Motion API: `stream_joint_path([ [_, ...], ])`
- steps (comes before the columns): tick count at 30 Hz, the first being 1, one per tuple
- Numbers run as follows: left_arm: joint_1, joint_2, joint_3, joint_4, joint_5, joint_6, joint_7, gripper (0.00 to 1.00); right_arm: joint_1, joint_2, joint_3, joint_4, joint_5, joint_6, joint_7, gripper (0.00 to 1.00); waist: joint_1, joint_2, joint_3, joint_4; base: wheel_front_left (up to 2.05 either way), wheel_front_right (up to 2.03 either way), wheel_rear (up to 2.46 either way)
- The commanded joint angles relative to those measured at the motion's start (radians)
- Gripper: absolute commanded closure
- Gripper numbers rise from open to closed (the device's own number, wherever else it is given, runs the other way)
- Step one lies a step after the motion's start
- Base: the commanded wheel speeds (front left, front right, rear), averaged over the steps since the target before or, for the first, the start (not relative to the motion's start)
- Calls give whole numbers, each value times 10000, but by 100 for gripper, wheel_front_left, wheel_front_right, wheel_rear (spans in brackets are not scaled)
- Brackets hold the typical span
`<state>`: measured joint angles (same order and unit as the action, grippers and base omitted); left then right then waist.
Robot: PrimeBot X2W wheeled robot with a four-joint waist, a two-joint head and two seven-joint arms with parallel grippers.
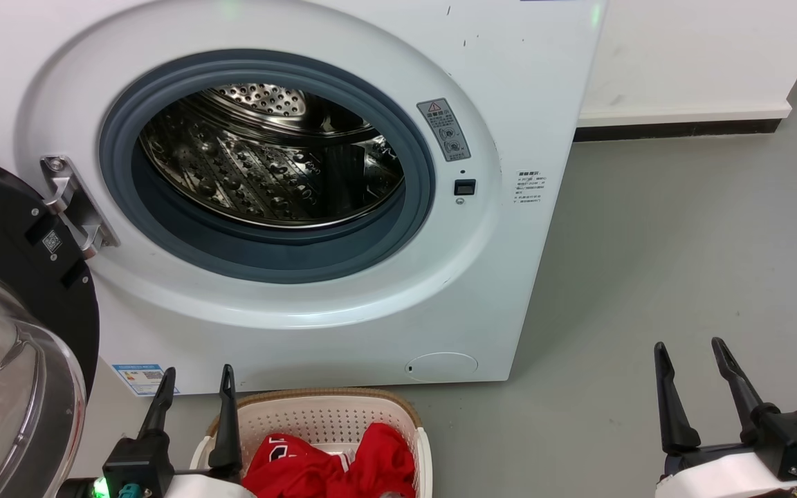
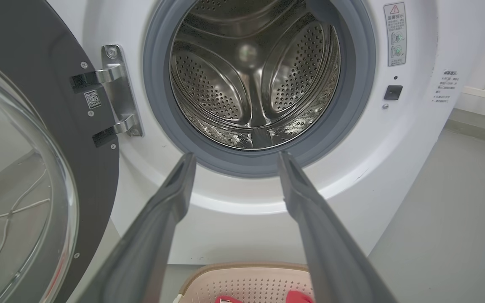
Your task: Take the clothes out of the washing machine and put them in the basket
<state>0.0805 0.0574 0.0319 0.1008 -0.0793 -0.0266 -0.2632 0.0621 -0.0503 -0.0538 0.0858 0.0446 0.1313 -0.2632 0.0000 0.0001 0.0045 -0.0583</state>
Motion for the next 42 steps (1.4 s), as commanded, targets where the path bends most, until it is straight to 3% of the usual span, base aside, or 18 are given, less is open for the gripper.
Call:
stream_joint_path([
  [1,-90,-11,18,-29,68,-53,-22,0,24,1,12,-2,8,-11,-21,0,0,-1,6,1,0,0,0],
  [18,-122,-76,170,51,89,-21,-22,0,12,1,23,23,-115,-11,-23,0,0,-1,92,83,0,0,0],
  [19,-37,-54,139,102,50,-62,3,100,2,2,14,65,-98,0,0,100,0,-1,93,82,0,0,0],
  [23,13,-71,170,489,-129,-90,132,100,63,23,34,355,94,0,34,100,2,-1,92,87,0,0,0],
  [42,-463,-69,319,694,-3884,-328,1021,100,-405,-123,43,647,4097,-2,823,100,1,-1,76,163,0,0,0],
])
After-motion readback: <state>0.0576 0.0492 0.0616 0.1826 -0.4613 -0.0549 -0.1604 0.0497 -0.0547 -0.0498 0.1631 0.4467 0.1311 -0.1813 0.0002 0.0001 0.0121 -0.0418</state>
